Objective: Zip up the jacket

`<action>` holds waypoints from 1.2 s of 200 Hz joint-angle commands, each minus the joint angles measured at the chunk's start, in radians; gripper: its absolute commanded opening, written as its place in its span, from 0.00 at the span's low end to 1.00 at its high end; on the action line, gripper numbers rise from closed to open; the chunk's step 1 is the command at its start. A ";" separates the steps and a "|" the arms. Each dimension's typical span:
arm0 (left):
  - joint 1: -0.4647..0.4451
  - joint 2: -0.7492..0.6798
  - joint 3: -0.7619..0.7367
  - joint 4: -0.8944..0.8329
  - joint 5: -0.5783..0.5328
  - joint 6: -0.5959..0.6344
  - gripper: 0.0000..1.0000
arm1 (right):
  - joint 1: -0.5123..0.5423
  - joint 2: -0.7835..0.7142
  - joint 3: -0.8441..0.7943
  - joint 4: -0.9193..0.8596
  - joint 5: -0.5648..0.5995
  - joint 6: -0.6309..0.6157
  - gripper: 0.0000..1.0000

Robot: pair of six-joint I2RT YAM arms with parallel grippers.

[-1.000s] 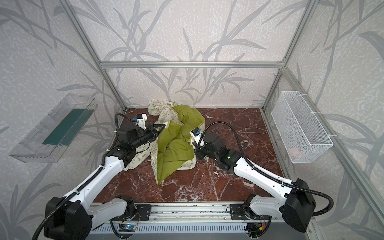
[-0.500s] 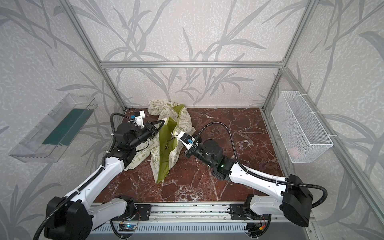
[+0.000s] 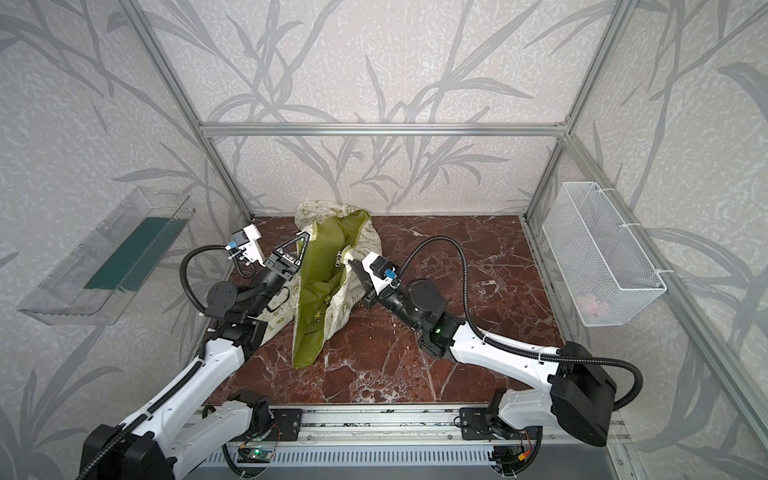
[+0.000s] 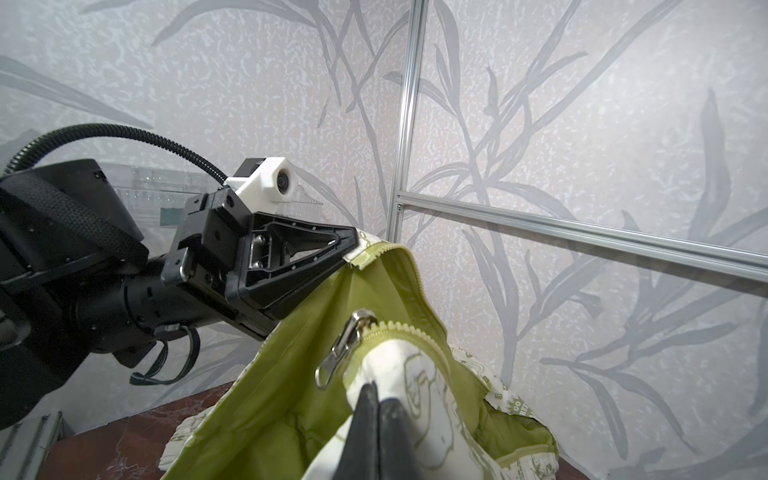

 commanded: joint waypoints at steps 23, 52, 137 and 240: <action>-0.019 -0.027 -0.056 0.281 0.018 0.116 0.00 | -0.002 0.033 0.031 0.100 -0.083 0.068 0.00; -0.023 -0.045 -0.079 0.315 -0.002 0.161 0.00 | -0.012 0.057 0.031 0.138 -0.111 0.098 0.00; -0.028 -0.061 -0.120 0.339 -0.013 0.185 0.00 | -0.046 0.161 0.109 0.207 -0.208 0.185 0.00; -0.028 -0.037 -0.126 0.370 -0.008 0.170 0.00 | -0.047 0.215 0.154 0.247 -0.258 0.227 0.00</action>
